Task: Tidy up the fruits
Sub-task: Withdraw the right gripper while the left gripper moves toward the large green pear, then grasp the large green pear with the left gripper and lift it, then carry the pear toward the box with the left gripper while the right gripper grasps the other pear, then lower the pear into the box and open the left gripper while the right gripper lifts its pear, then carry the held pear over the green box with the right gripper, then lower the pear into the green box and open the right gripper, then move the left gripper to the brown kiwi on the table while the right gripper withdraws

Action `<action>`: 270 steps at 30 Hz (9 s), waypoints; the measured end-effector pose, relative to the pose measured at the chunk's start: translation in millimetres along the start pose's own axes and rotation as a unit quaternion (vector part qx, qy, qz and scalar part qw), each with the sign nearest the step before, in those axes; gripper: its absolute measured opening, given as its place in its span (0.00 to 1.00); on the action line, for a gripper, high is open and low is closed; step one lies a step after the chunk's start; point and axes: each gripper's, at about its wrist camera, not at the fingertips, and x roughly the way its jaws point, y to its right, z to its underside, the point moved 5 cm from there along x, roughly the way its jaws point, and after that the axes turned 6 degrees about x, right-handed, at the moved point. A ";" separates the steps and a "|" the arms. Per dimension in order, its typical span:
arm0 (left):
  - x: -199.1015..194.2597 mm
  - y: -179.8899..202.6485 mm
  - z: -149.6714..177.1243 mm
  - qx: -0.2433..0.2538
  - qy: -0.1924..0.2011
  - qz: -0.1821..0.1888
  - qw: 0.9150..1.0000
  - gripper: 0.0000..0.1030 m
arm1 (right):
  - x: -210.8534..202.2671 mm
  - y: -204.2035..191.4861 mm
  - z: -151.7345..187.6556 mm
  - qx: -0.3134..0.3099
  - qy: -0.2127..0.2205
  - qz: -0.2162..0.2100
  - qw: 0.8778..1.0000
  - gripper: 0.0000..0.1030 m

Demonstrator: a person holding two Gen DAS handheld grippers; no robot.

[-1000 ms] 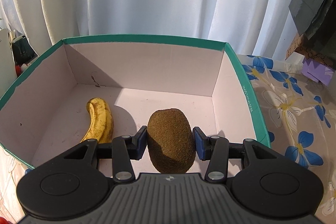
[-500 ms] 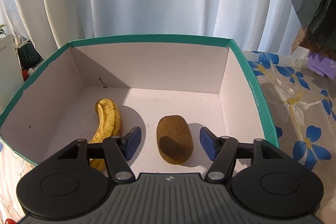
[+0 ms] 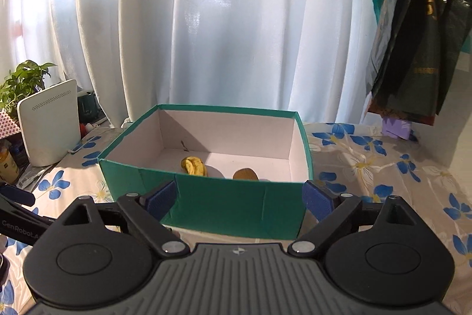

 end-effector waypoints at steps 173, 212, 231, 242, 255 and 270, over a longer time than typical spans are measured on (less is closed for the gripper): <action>63.1 15.0 -130.8 -0.080 0.053 0.006 0.995 0.98 | 47.6 38.8 -63.5 0.055 0.009 0.028 0.998 0.64; -20.2 -8.8 -44.9 -0.107 0.060 -0.030 0.992 1.00 | 136.4 19.0 -47.1 0.016 -0.057 0.024 0.998 0.64; -5.2 -37.0 -24.9 -0.141 0.030 -0.037 0.989 1.00 | 174.0 15.8 -27.9 -0.035 -0.092 0.051 0.994 0.64; -6.0 -44.4 -14.0 -0.155 0.016 -0.033 0.987 1.00 | 178.8 12.4 -28.0 -0.039 -0.100 0.042 0.993 0.64; -2.6 -48.1 13.1 -0.127 0.006 -0.041 0.991 1.00 | 44.6 0.9 -26.4 0.007 0.002 -0.012 1.000 0.88; 6.7 -3.5 41.0 -0.018 -0.032 -0.043 0.998 1.00 | 0.5 -15.3 25.6 0.024 -0.061 -0.012 0.998 0.92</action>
